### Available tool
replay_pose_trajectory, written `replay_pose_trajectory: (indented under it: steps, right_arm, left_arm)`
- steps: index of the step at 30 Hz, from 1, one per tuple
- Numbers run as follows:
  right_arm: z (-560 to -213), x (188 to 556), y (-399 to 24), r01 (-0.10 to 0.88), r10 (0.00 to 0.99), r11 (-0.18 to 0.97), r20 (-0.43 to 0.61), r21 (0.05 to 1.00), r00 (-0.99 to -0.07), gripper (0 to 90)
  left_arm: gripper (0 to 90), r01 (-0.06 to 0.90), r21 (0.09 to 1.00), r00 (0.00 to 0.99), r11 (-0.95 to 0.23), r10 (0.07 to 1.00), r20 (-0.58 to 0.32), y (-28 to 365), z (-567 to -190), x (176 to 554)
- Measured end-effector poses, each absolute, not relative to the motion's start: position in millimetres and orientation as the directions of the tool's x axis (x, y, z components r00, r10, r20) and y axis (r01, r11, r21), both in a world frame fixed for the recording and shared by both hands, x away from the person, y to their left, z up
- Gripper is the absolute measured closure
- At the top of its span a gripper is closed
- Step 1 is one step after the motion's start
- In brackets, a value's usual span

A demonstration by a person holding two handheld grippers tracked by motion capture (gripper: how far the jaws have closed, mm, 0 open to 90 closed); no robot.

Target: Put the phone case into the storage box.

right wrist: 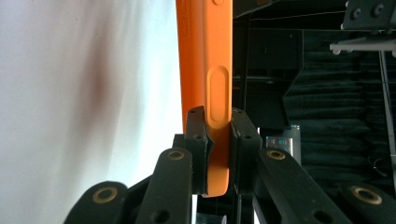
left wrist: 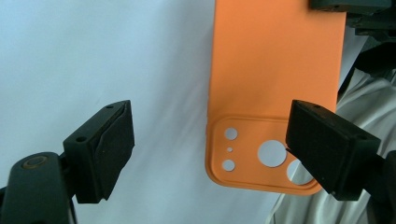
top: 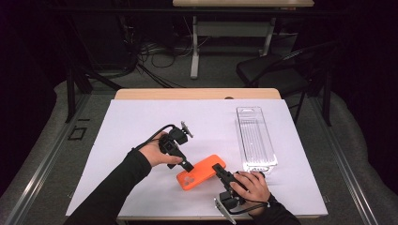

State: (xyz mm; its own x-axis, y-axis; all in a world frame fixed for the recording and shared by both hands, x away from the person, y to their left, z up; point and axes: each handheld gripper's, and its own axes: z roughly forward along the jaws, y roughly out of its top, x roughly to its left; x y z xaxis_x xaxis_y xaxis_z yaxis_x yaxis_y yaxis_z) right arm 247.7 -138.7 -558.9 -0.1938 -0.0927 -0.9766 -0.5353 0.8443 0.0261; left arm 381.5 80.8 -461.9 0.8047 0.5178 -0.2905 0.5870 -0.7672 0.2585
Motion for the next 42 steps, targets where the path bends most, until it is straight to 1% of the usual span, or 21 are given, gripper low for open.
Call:
replay_pose_trajectory:
  steps: [3,8,11,24,25,26,29,30,31,32,37,38,39,40,41,42]
  right_arm:
    - [-557.8,248.0,-139.7,-0.531,-0.080,0.847,-0.975,0.043,-0.206,80.7]
    - [-556.2,249.1,-140.8,-0.526,-0.063,0.848,-0.972,0.067,-0.226,80.7]
    - [-555.6,250.0,-141.0,-0.524,-0.054,0.848,-0.969,0.083,-0.242,80.8]
    - [-550.5,253.7,-141.2,-0.504,-0.018,0.850,-0.949,0.152,-0.316,80.7]
    - [-549.2,255.6,-141.6,-0.504,-0.011,0.845,-0.936,0.179,-0.352,80.7]
    - [-549.2,255.6,-141.6,-0.504,-0.011,0.845,-0.936,0.179,-0.352,80.7]
    - [-545.1,257.6,-143.5,-0.476,0.036,0.842,-0.908,0.252,-0.416,80.8]
    - [-542.5,259.0,-143.8,-0.479,0.037,0.838,-0.903,0.262,-0.428,80.8]
    - [-541.8,259.3,-144.6,-0.466,0.065,0.835,-0.892,0.294,-0.446,80.8]
    - [-541.8,259.3,-144.6,-0.466,0.065,0.835,-0.892,0.294,-0.446,80.8]
    - [-532.5,263.8,-147.5,-0.427,0.145,0.805,-0.835,0.411,-0.531,80.8]
    - [-531.6,263.8,-148.4,-0.406,0.163,0.805,-0.820,0.431,-0.548,80.8]
    - [-530.5,266.1,-148.8,-0.410,0.172,0.791,-0.808,0.455,-0.564,80.8]
    - [-530.5,266.1,-148.8,-0.410,0.172,0.791,-0.808,0.455,-0.564,80.8]
    - [-528.3,267.5,-150.4,-0.376,0.200,0.782,-0.772,0.497,-0.603,80.8]
    - [-528.3,267.5,-150.4,-0.376,0.200,0.782,-0.772,0.497,-0.603,80.8]
  left_arm:
    - [16.3,0.582,0.262,0.810,-0.770,0.523,-0.265,82.9,-460.6,380.8]
    - [17.3,0.590,0.297,0.807,-0.751,0.538,-0.243,90.7,-456.9,380.0]
    - [18.4,0.598,0.309,0.801,-0.739,0.548,-0.241,96.0,-457.3,381.0]
    - [17.7,0.628,0.328,0.778,-0.706,0.581,-0.237,114.9,-462.6,381.5]
    - [17.7,0.628,0.325,0.778,-0.707,0.582,-0.239,116.9,-463.5,381.0]
    - [17.7,0.628,0.325,0.778,-0.707,0.582,-0.239,116.9,-463.5,381.0]
    - [17.7,0.632,0.337,0.774,-0.698,0.588,-0.235,120.8,-464.4,379.6]
    - [17.7,0.631,0.342,0.775,-0.696,0.587,-0.235,121.8,-464.5,379.4]
    - [17.7,0.631,0.342,0.775,-0.696,0.587,-0.235,121.8,-464.5,379.4]
    - [17.7,0.633,0.346,0.773,-0.693,0.589,-0.235,122.8,-464.2,379.2]
    - [17.7,0.628,0.372,0.775,-0.684,0.591,-0.224,128.3,-462.2,377.4]
    - [17.8,0.627,0.375,0.776,-0.683,0.590,-0.223,129.2,-462.3,376.9]
    - [17.8,0.627,0.377,0.776,-0.682,0.591,-0.221,130.5,-462.1,376.3]
    - [17.9,0.627,0.377,0.776,-0.682,0.591,-0.221,130.5,-462.1,376.3]
    - [18.0,0.625,0.384,0.777,-0.680,0.590,-0.219,132.8,-461.2,375.4]
    - [18.0,0.625,0.384,0.777,-0.680,0.590,-0.219,132.8,-461.2,375.4]
